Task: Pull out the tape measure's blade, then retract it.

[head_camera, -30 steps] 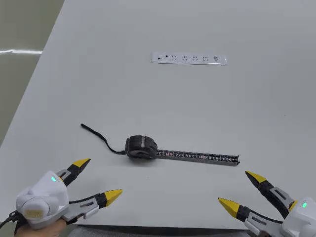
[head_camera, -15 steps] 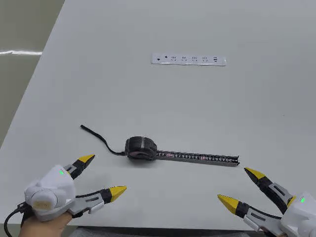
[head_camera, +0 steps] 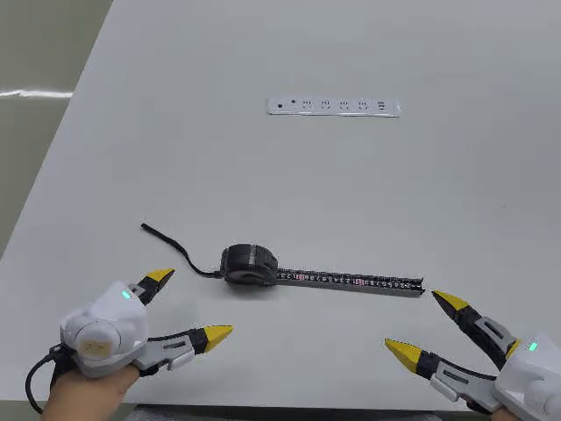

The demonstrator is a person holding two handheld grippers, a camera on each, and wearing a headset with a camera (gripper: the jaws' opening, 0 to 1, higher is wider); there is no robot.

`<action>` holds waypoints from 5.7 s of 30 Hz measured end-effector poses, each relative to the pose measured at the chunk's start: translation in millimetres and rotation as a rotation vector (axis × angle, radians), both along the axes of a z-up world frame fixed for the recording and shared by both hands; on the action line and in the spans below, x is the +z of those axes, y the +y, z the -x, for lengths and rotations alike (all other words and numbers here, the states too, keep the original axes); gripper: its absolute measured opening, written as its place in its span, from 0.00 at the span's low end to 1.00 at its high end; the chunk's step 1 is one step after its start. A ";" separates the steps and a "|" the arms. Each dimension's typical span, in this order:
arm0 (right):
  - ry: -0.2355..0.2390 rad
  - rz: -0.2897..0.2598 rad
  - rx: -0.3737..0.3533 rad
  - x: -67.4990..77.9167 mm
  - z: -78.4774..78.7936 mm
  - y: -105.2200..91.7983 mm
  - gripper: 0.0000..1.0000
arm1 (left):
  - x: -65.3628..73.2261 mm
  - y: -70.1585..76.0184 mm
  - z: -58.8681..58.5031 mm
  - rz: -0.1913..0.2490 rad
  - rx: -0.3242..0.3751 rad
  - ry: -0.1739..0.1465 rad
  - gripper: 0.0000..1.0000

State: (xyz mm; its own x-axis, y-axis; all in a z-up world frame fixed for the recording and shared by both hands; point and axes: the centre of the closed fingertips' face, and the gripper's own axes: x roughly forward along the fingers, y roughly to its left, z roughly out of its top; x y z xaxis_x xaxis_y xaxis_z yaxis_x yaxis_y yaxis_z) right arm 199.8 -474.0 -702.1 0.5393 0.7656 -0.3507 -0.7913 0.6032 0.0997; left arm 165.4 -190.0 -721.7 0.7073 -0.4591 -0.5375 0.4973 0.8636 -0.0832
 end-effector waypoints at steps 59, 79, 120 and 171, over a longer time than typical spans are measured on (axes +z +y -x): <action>-0.015 -0.001 0.006 -5.3 -38.6 1.2 0.65 | -14.1 -38.0 -51.6 -0.013 0.143 0.115 0.98; -0.004 -0.004 -0.006 -8.8 -44.9 -2.0 0.65 | -32.1 -40.0 -62.2 0.021 0.264 0.163 0.98; 0.046 0.040 0.071 -38.8 -55.1 -14.7 0.59 | -47.9 -47.6 -74.0 0.080 0.418 0.210 0.96; 0.099 0.056 0.196 -67.2 -71.4 -18.2 0.39 | -57.4 -48.4 -87.3 0.118 0.584 0.237 0.86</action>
